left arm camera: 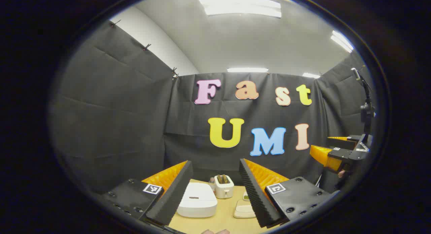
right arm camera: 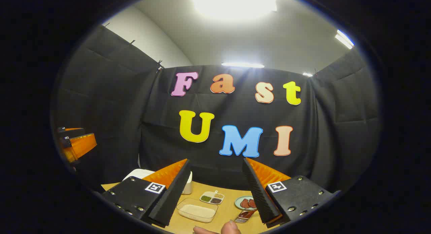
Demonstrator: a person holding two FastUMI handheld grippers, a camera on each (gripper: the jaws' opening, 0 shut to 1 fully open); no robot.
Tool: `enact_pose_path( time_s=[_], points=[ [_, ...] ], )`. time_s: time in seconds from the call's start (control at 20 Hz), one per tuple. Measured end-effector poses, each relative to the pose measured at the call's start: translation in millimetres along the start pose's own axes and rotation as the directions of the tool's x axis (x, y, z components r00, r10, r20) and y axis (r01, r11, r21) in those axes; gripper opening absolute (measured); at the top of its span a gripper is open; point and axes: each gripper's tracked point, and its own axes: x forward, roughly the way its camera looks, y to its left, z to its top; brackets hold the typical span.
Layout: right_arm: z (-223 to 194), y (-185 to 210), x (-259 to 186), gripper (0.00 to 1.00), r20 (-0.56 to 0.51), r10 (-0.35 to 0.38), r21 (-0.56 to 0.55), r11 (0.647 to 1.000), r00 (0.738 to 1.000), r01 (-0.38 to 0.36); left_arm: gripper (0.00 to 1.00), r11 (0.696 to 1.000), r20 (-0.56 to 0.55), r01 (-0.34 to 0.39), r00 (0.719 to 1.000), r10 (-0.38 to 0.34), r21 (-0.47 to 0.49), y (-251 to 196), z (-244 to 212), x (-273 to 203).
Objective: Close the left gripper, press the button to open the rice cooker; take a wooden spoon from the chopstick holder with the right hand, scoop a spoonful of rice and pour it into the rice cooker, then put the wooden spoon back into the chopstick holder.
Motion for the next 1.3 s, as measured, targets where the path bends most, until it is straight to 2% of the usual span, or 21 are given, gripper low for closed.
enact_pose_path(
  time_s=[0.15,0.2,0.3,0.35,0.4,0.45,0.5,0.6,0.65,0.7,1.3],
  points=[
    [-0.4,-4.0,2.9,0.95,0.001,0.004,0.003,1.000,1.000,-0.004,0.94,1.000,0.001,-0.007,1.000,0.007,0.010,-3.5,-1.4,-1.0],
    [0.3,-5.3,2.9,0.95,0.002,0.006,0.000,1.000,1.000,-0.006,0.97,1.000,0.002,-0.009,1.000,0.009,0.005,-4.4,-2.1,-1.0],
    [0.1,-9.3,2.5,0.95,0.004,0.006,-0.004,1.000,1.000,-0.006,0.97,1.000,-0.006,-0.010,1.000,0.010,-0.007,-6.9,-6.7,-1.7],
    [-1.7,-11.9,2.6,0.94,0.001,0.005,-0.005,1.000,1.000,-0.005,0.94,1.000,-0.012,-0.009,1.000,0.009,-0.009,-9.2,-8.6,-0.4],
    [-2.9,-15.5,2.4,0.94,-0.001,0.000,-0.006,1.000,1.000,0.000,0.97,1.000,-0.017,-0.009,1.000,0.008,-0.008,-10.7,-10.3,0.4],
    [-4.7,-18.8,2.4,0.94,-0.003,-0.006,-0.003,1.000,1.000,0.006,0.94,1.000,-0.023,-0.007,1.000,0.007,-0.004,-12.6,-12.5,3.5],
    [-5.9,-21.7,2.6,0.94,-0.007,-0.008,0.004,1.000,1.000,0.008,0.97,1.000,-0.025,-0.007,1.000,0.007,0.000,-13.8,-13.1,5.2],
    [-9.5,-26.3,3.9,0.95,-0.015,-0.012,0.015,1.000,1.000,0.012,0.94,1.000,-0.028,-0.004,1.000,0.004,0.005,-17.5,-13.8,5.4],
    [-11.4,-28.8,3.6,0.95,-0.019,-0.014,0.018,1.000,1.000,0.015,1.00,1.000,-0.027,-0.003,1.000,0.003,0.006,-19.1,-13.0,6.3],
    [-10.7,-31.5,3.8,0.95,-0.019,-0.018,0.021,1.000,1.000,0.018,0.94,1.000,-0.028,0.001,1.000,0.000,0.008,-20.9,-13.4,7.4],
    [-23.4,-64.8,6.8,0.94,-0.024,-0.037,0.010,0.999,0.999,0.037,0.96,0.999,-0.047,0.021,0.999,-0.019,0.026,-54.7,-20.6,23.7]
  ],
)
